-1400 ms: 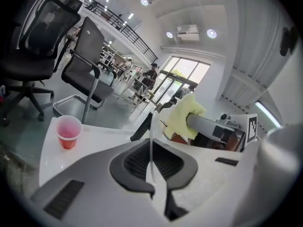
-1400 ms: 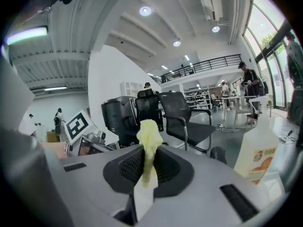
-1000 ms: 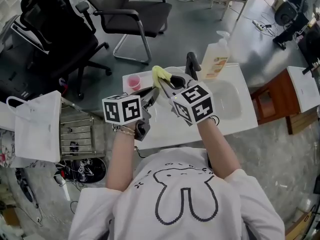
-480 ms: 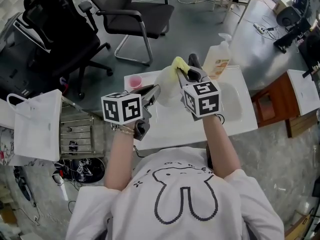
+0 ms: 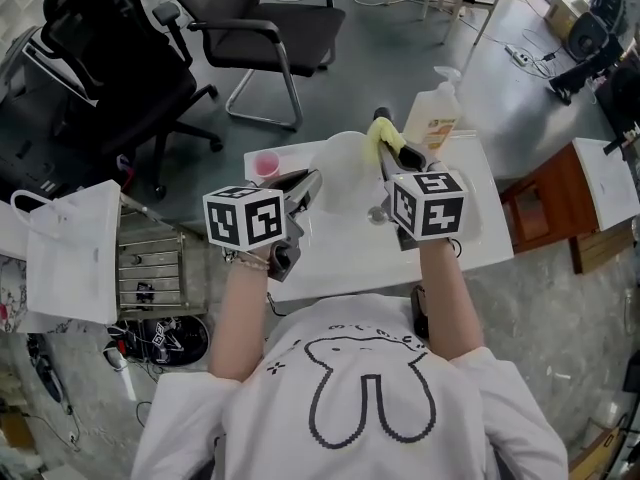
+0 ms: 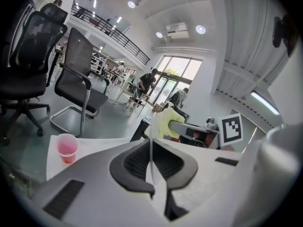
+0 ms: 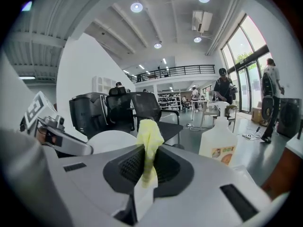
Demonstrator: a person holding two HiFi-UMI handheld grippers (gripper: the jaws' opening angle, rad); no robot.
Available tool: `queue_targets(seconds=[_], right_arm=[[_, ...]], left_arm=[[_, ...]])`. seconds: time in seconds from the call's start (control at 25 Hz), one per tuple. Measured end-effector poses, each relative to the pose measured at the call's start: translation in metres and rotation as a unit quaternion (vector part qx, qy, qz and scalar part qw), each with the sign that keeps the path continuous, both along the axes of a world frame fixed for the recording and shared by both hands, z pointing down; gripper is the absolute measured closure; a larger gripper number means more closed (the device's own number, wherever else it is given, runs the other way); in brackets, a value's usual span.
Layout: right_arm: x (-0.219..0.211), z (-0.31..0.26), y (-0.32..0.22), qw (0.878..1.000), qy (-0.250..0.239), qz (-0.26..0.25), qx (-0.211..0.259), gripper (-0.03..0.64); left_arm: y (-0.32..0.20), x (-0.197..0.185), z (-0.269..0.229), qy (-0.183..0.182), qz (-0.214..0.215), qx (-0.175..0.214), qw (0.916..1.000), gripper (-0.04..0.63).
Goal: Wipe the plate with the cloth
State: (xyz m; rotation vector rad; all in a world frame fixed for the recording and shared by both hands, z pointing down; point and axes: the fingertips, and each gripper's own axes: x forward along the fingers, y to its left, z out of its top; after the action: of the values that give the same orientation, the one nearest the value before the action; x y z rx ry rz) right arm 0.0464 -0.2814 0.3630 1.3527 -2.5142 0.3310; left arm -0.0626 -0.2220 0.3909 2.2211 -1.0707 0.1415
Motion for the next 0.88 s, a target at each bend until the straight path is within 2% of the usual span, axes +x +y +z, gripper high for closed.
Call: queue_targets(seconds=[0.24, 0.36, 0.6, 0.88], right_arm=[[-0.04, 0.0, 0.037, 0.994, -0.031, -0.105, -0.03, 0.568], [-0.06, 0.009, 0.049, 0.991, -0.026, -0.13, -0.036, 0.568], [-0.068, 0.018, 0.05, 0.992, 0.011, -0.124, -0.017, 0.568], [-0.054, 0.016, 0.038, 0.996, 0.027, -0.087, 0.001, 0.568]], left_arm=[[-0.008, -0.001, 0.0, 0.004, -0.022, -0.004, 0.9997, 0.577], [-0.009, 0.002, -0.002, 0.015, -0.026, -0.006, 0.9995, 0.577], [-0.007, 0.008, -0.006, 0.034, -0.028, -0.011, 0.999, 0.577], [-0.005, 0.011, -0.014, 0.038, -0.022, -0.003, 0.999, 0.577]])
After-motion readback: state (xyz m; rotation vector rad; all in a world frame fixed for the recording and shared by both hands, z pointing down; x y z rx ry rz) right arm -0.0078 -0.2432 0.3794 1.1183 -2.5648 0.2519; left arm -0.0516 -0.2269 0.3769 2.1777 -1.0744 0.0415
